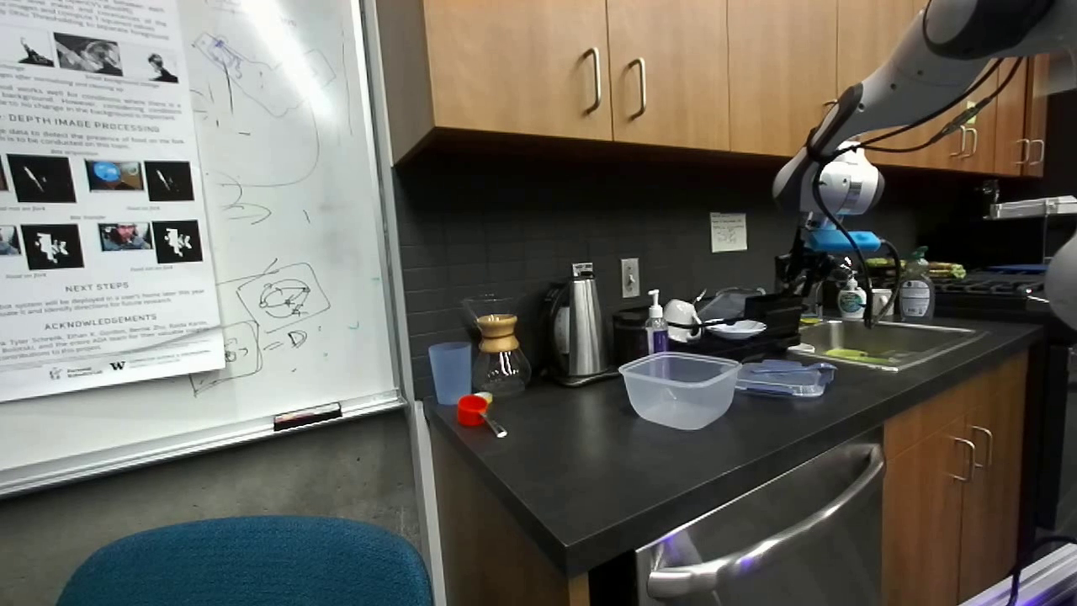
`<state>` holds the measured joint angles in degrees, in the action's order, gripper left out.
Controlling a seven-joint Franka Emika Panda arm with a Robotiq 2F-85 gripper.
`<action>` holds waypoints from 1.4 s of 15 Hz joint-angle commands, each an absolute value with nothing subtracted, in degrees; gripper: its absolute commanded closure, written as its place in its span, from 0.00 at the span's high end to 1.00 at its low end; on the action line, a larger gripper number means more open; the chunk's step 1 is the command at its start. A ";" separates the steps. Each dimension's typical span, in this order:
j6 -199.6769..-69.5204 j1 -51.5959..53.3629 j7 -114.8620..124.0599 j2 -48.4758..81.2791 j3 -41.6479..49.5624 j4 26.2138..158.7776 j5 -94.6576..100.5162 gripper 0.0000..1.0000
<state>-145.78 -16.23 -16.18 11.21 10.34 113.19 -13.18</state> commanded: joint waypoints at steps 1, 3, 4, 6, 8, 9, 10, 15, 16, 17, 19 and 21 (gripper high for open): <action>-145.92 -17.03 -16.50 11.09 10.41 112.66 -13.26 0.80; -145.92 -17.25 -16.75 11.33 10.40 112.36 -13.48 0.94; -145.83 -17.38 -16.89 11.54 10.38 112.17 -13.70 1.00; -145.70 -17.58 -17.28 11.93 10.27 111.85 -14.01 1.00; -145.59 -17.67 -17.44 12.41 10.17 111.37 -14.19 1.00; -145.50 -17.67 -17.41 12.67 10.14 111.06 -14.17 1.00; -145.46 -17.68 -17.36 13.00 10.09 110.67 -14.14 1.00; -144.90 -17.46 -16.02 14.59 10.00 107.78 -13.01 1.00; -144.87 -17.46 -15.95 14.90 9.96 107.15 -12.84 0.98; -144.87 -17.46 -15.87 15.10 9.94 106.76 -12.70 0.87; -144.81 -17.46 -15.73 15.48 9.93 106.14 -12.45 0.71; -144.87 -17.44 -15.54 15.91 9.93 105.71 -12.16 0.56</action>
